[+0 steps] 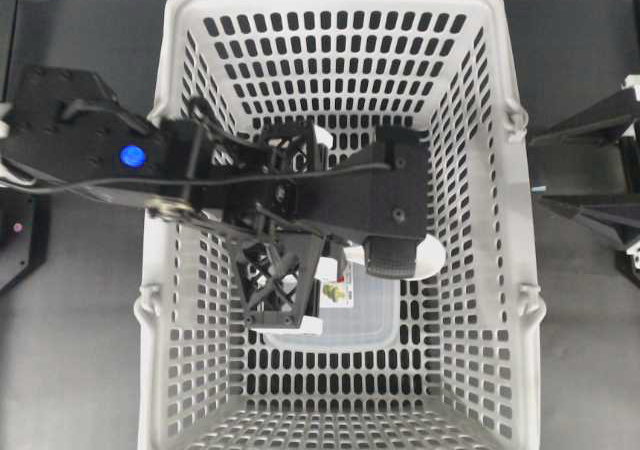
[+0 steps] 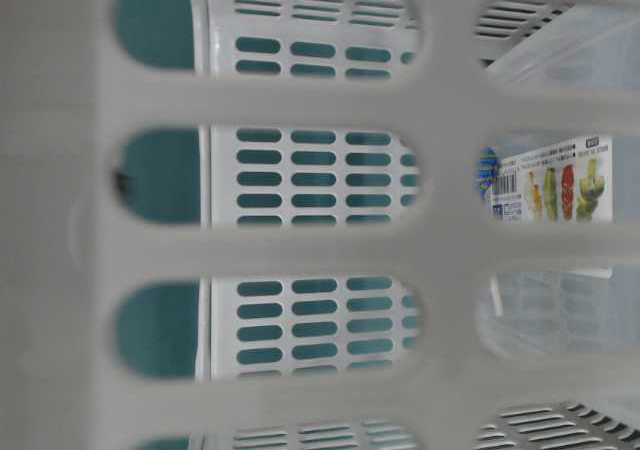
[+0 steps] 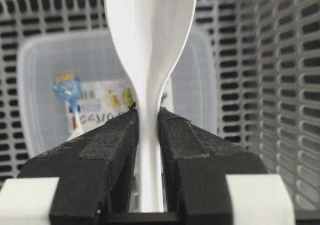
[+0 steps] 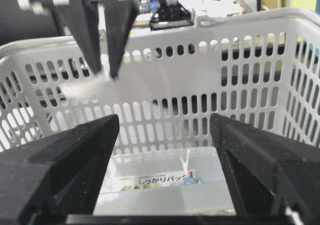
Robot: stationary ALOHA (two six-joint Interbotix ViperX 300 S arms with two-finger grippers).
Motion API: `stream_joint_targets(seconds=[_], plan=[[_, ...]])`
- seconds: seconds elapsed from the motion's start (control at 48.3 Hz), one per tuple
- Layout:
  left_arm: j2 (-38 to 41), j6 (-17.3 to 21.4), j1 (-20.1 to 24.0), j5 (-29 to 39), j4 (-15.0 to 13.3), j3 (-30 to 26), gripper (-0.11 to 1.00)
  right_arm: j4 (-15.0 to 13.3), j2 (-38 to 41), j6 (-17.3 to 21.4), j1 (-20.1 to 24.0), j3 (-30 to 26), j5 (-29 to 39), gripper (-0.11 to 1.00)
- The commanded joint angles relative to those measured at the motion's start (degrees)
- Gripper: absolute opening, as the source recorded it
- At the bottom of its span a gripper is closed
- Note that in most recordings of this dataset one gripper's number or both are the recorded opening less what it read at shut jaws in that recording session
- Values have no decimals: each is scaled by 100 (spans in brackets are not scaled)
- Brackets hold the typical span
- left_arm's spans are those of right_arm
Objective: Pick up the chinese spoon from the shopping basket with the left arm.
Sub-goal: 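Lower the open left gripper around the spoon handle and close it, then lift the gripped white spoon upward off the container with the left gripper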
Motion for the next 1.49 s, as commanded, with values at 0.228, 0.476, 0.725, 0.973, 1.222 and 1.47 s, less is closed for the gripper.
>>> stream_joint_targets(seconds=[0.228, 0.476, 0.725, 0.973, 1.222, 1.47], plan=[[-88, -18, 9, 176, 18, -264, 13, 18, 35, 9, -9, -44, -62, 71], [-35, -26, 9, 167, 18, -264, 13, 18, 26, 18, -9, -44, -79, 71], [-18, -26, -35, 167, 18, -264, 13, 18, 18, 18, 0, -44, -97, 71], [-18, -26, -26, 158, 18, -264, 13, 18, -35, 18, 0, -44, -105, 71], [-9, -26, -26, 149, 9, -264, 13, 18, -53, 18, 0, -44, -97, 71], [-9, -26, -35, 141, 18, -264, 13, 18, -53, 9, 0, -44, -105, 71]])
